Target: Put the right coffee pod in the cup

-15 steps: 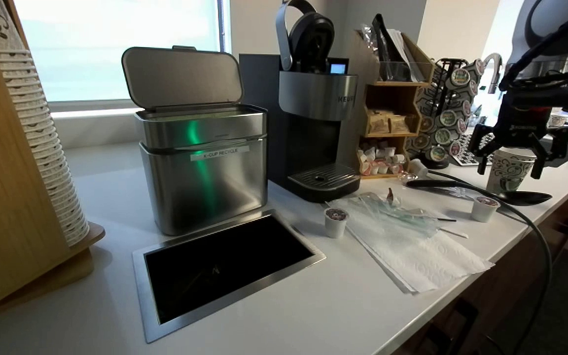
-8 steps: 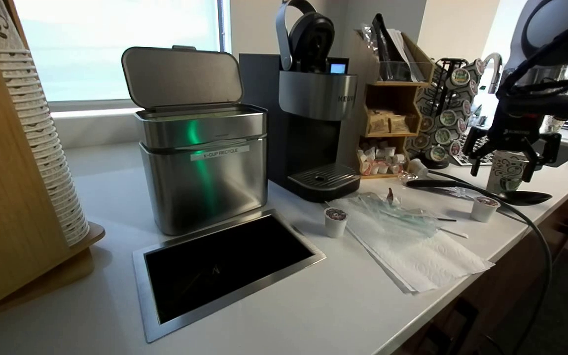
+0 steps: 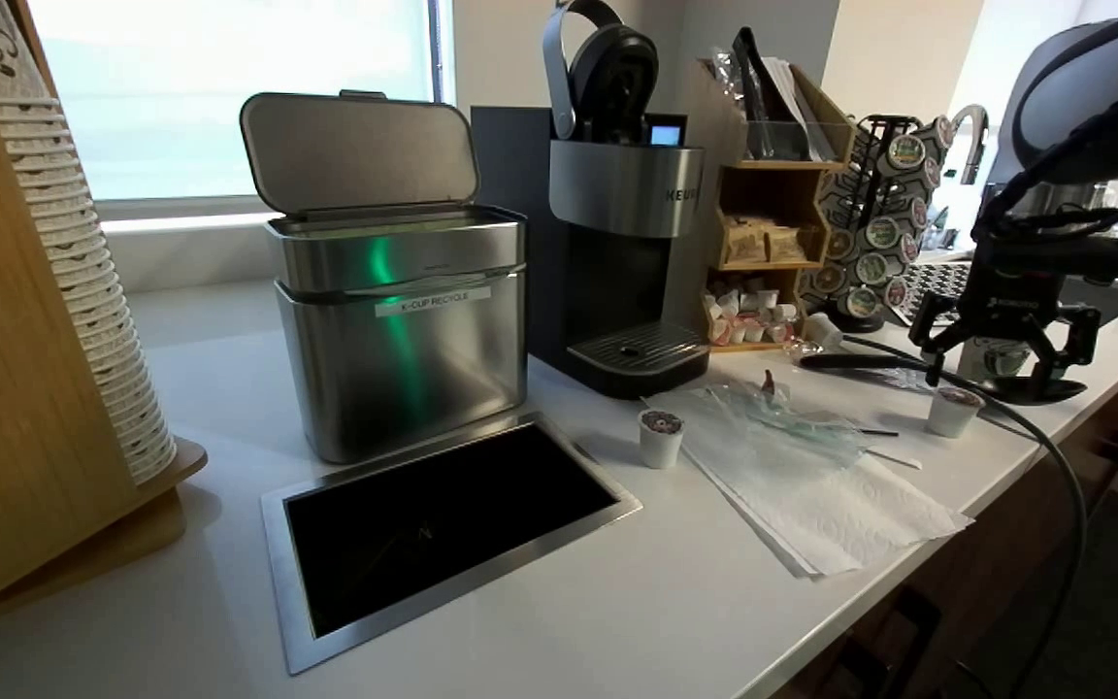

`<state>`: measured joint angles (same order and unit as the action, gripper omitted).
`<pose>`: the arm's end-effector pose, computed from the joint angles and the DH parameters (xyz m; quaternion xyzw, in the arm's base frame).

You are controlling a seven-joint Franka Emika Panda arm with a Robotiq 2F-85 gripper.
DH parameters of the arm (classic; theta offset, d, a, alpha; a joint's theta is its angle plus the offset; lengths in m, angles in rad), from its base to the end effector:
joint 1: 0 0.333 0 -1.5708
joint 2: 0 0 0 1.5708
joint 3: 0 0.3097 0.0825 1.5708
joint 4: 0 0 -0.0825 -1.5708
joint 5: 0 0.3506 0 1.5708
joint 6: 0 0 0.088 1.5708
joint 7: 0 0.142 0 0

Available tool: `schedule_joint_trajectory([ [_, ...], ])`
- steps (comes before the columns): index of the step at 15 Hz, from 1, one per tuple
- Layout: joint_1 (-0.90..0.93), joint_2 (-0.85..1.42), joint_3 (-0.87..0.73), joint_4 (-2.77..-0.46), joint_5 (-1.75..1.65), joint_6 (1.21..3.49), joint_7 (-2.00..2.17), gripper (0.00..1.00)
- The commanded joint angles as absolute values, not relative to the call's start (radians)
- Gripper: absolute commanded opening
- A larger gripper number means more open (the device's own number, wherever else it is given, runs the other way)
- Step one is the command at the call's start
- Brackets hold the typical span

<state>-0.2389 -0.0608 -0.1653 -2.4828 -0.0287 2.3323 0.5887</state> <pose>0.3965 -0.1703 0.2882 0.8834 -0.4663 -0.0445 0.0091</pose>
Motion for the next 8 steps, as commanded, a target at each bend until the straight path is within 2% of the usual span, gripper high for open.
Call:
schedule_joint_trajectory([
  [1, -0.234, -0.054, -0.171, -2.487, -0.052, 2.375, 0.624, 1.0],
  [8, -0.223, 0.043, -0.178, -2.479, -0.009, 2.47, 0.585, 1.0],
])
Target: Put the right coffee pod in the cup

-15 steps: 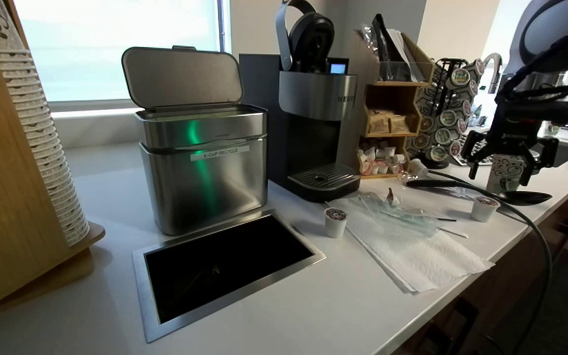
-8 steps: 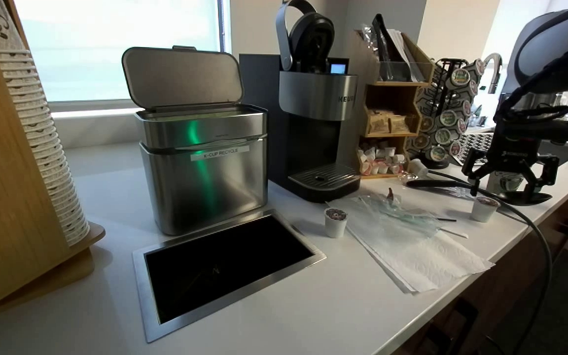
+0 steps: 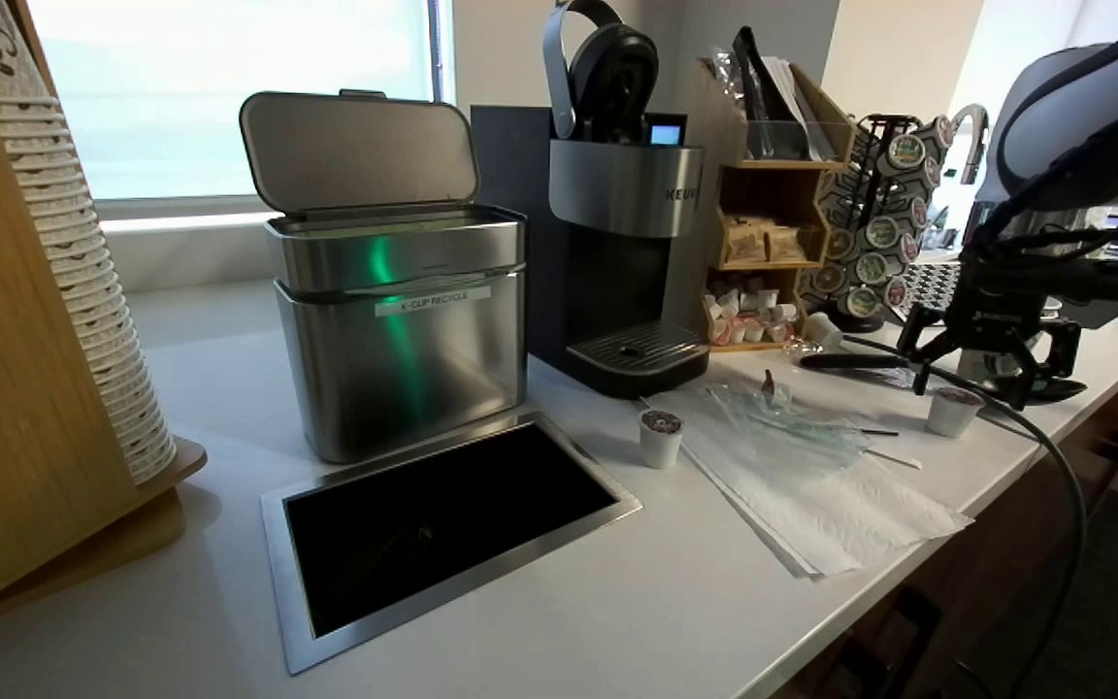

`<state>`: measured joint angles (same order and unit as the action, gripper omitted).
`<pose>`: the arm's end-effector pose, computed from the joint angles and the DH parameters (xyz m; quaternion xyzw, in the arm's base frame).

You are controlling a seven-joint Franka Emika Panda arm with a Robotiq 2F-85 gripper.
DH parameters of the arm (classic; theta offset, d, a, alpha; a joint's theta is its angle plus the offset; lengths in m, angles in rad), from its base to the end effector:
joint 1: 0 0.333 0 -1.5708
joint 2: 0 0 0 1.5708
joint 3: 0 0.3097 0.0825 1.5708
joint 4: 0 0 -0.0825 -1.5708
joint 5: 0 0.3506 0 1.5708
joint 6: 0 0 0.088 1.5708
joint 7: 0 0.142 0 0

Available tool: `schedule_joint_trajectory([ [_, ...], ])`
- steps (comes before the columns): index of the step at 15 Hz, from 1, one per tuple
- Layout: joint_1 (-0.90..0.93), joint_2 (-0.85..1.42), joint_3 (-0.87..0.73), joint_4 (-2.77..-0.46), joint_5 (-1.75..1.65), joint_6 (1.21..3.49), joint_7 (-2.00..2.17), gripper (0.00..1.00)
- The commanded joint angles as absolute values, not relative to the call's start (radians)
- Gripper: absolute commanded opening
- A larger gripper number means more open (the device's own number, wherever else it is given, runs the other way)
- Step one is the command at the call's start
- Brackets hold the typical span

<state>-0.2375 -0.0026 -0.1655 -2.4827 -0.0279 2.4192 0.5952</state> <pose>0.4057 -0.1738 0.2698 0.8827 -0.4689 -0.0295 0.0116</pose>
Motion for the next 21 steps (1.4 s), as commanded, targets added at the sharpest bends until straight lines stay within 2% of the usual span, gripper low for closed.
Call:
schedule_joint_trajectory([
  [1, -0.221, 0.053, -0.178, -2.477, -0.008, 2.482, 0.583, 1.0],
  [2, -0.218, 0.058, -0.179, -2.482, -0.007, 2.497, 0.581, 0.96],
  [3, -0.215, 0.065, -0.18, -2.482, -0.006, 2.508, 0.582, 0.73],
  [5, -0.209, 0.072, -0.181, -2.483, -0.006, 2.528, 0.583, 0.68],
  [10, -0.2, 0.065, -0.182, -2.489, -0.008, 2.537, 0.586, 0.29],
  [12, -0.201, 0.019, -0.184, -2.505, -0.004, 2.506, 0.573, 0.18],
  [15, -0.225, -0.079, -0.204, -2.517, 0.032, 2.493, 0.556, 0.12],
  [21, -0.291, -0.259, -0.273, -2.404, 0.208, 2.379, 0.511, 0.1],
])
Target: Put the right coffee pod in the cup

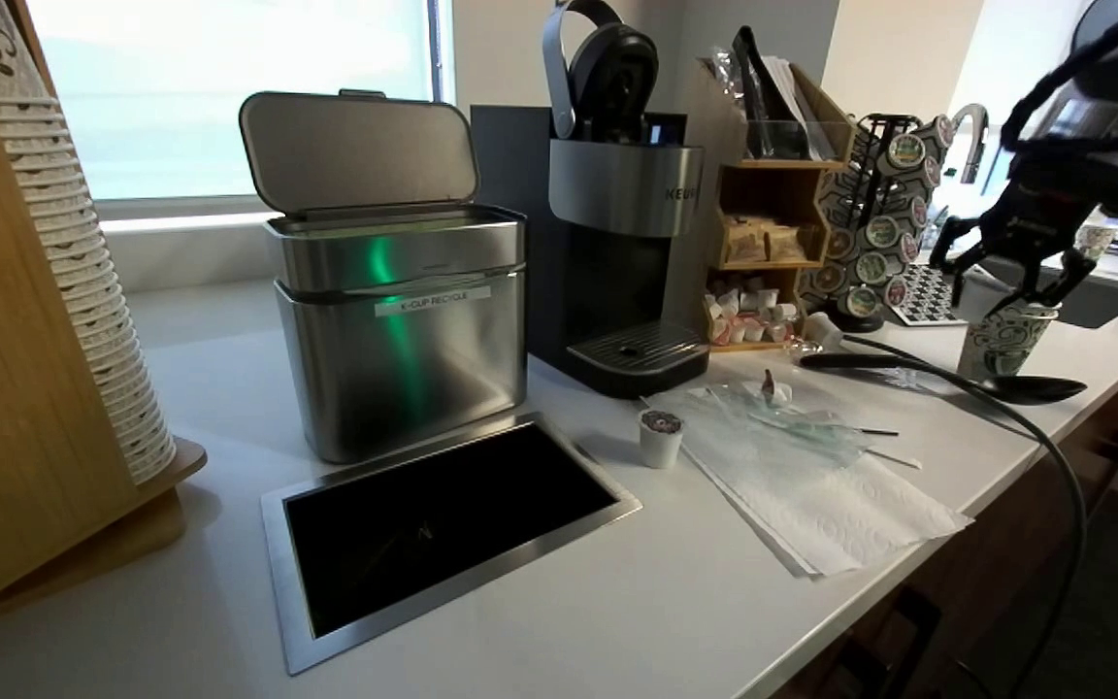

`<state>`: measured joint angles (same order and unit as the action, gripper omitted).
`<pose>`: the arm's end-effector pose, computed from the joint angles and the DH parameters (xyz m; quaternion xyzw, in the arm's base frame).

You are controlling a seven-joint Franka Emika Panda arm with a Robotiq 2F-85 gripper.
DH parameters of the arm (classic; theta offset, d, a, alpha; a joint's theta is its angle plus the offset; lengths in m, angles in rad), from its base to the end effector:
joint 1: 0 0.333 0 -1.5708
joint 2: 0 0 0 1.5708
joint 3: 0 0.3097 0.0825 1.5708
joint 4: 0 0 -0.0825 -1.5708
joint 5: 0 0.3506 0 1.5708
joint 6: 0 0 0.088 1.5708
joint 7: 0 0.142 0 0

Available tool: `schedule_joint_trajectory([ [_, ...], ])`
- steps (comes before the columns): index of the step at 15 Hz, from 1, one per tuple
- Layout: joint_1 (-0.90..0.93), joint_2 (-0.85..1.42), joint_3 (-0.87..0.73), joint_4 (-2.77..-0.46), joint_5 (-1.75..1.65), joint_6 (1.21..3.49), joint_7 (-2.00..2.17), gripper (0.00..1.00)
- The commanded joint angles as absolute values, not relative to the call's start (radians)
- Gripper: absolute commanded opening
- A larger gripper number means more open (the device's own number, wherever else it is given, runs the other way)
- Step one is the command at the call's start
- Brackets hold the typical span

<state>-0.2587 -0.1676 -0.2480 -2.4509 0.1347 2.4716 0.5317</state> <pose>0.4056 -0.2217 0.3602 -0.8374 0.5349 -0.0893 0.0681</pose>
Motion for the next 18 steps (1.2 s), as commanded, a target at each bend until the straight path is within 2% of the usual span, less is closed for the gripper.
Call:
schedule_joint_trajectory([
  [1, -0.304, -0.255, -0.283, -2.362, 0.229, 2.365, 0.531, 0.1],
  [11, -0.366, -0.013, -0.372, -2.01, 0.382, 2.088, 0.657, 0.1],
  [18, -0.373, 0.133, -0.385, -1.919, 0.327, 2.04, 0.811, 0.1],
])
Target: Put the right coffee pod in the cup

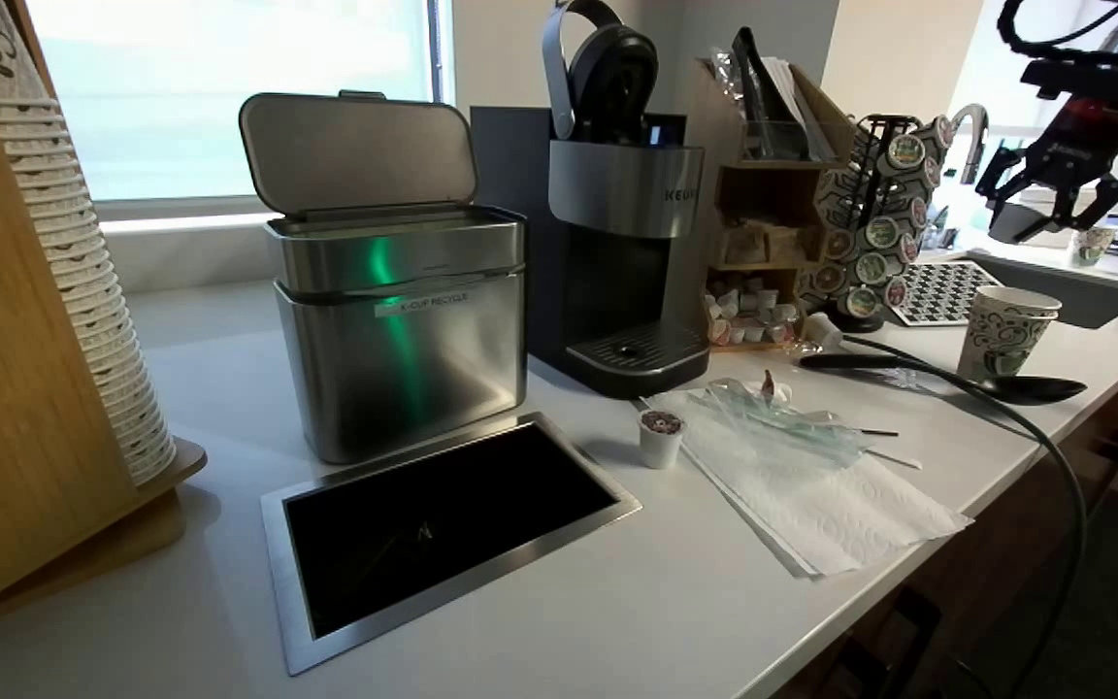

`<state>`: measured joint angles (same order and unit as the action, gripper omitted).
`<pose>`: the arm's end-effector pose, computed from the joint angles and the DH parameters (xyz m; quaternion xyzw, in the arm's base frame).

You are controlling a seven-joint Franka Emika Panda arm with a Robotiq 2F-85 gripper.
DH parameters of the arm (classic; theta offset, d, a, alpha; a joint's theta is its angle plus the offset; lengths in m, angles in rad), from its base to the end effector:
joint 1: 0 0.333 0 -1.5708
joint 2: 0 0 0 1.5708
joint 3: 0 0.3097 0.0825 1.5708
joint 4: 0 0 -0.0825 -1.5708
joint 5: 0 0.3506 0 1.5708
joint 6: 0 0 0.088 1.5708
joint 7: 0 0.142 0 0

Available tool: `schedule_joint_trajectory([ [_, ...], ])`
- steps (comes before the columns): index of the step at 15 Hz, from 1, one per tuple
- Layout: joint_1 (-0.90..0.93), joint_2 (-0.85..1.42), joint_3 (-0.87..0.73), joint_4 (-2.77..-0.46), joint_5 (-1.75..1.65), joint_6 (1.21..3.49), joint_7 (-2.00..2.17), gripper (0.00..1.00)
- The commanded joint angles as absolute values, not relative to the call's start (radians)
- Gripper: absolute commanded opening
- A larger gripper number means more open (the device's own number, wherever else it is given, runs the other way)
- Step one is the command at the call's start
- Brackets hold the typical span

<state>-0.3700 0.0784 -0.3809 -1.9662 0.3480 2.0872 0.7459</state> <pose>0.4241 -0.3543 0.4171 -0.6680 0.7308 -0.0252 0.1382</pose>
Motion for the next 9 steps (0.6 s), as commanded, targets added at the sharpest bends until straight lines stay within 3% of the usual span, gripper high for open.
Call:
schedule_joint_trajectory([
  [1, -0.371, 0.143, -0.385, -1.92, 0.317, 2.038, 0.83, 0.1],
  [9, -0.362, 0.188, -0.387, -1.924, 0.263, 2.03, 0.92, 0.1],
])
